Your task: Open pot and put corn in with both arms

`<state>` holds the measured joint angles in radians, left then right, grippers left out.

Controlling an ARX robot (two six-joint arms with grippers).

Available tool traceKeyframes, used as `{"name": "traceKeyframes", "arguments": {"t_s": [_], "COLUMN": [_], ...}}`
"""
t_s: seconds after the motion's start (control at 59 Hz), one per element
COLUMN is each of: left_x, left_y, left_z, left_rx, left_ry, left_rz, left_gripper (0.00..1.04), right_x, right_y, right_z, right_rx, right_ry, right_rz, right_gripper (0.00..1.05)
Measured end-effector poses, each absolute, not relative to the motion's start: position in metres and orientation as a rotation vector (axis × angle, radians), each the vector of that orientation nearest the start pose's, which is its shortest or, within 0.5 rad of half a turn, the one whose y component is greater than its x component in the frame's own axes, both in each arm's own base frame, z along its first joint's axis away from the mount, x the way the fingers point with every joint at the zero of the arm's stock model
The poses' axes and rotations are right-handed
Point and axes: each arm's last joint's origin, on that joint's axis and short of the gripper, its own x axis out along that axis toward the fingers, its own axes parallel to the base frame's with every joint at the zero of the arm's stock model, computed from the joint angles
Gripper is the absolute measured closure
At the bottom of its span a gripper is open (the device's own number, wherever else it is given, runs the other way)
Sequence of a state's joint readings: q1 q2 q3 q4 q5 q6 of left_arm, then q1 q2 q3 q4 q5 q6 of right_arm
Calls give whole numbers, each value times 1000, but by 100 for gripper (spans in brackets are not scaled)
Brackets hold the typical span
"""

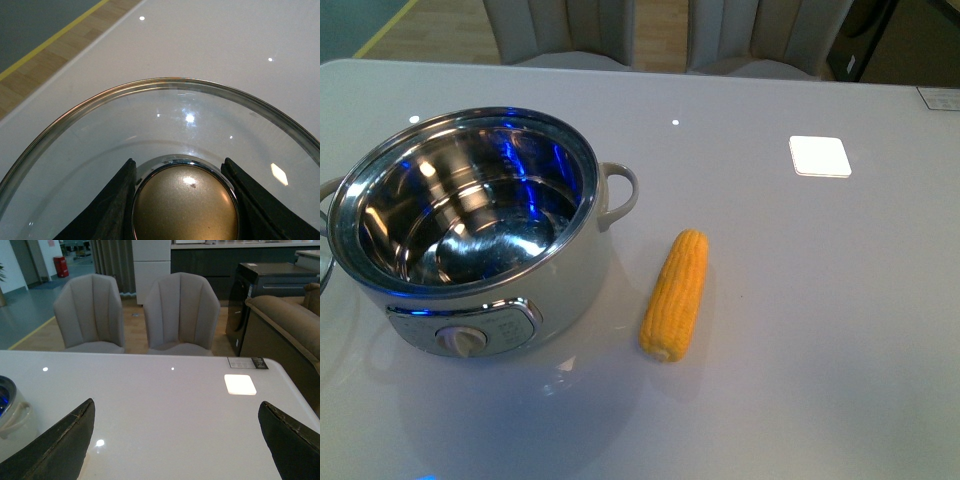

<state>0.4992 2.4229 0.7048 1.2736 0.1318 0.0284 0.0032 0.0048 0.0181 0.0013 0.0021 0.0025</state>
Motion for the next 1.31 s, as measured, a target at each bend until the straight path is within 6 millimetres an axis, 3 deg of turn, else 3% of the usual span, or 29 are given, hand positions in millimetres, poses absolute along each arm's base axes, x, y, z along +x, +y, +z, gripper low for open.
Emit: {"name": "traceKeyframes", "arguments": {"t_s": [0.577,0.916,1.035,1.204,1.306], "left_x": [296,296,295,291,290], "left_y": [157,159,159,159,158], "left_z": [-50,-55,-55,-51,-34], "left_rx": [-88,-78,-82,-87,-82], "left_ry": [434,417,418,427,410], "left_rz": [350,347,347,355,356], "left_gripper": [60,60,43,5,7], "right_x": [97,97,97,97,97], "right_y": [0,0,0,0,0], "right_z": [169,169,169,169,169], "right_rx": [3,3,3,3,3], "right_ry": [-15,-15,-15,-15,-15], "right_rz": [1,1,1,1,1], "right_gripper": [9,9,9,9,9]}}
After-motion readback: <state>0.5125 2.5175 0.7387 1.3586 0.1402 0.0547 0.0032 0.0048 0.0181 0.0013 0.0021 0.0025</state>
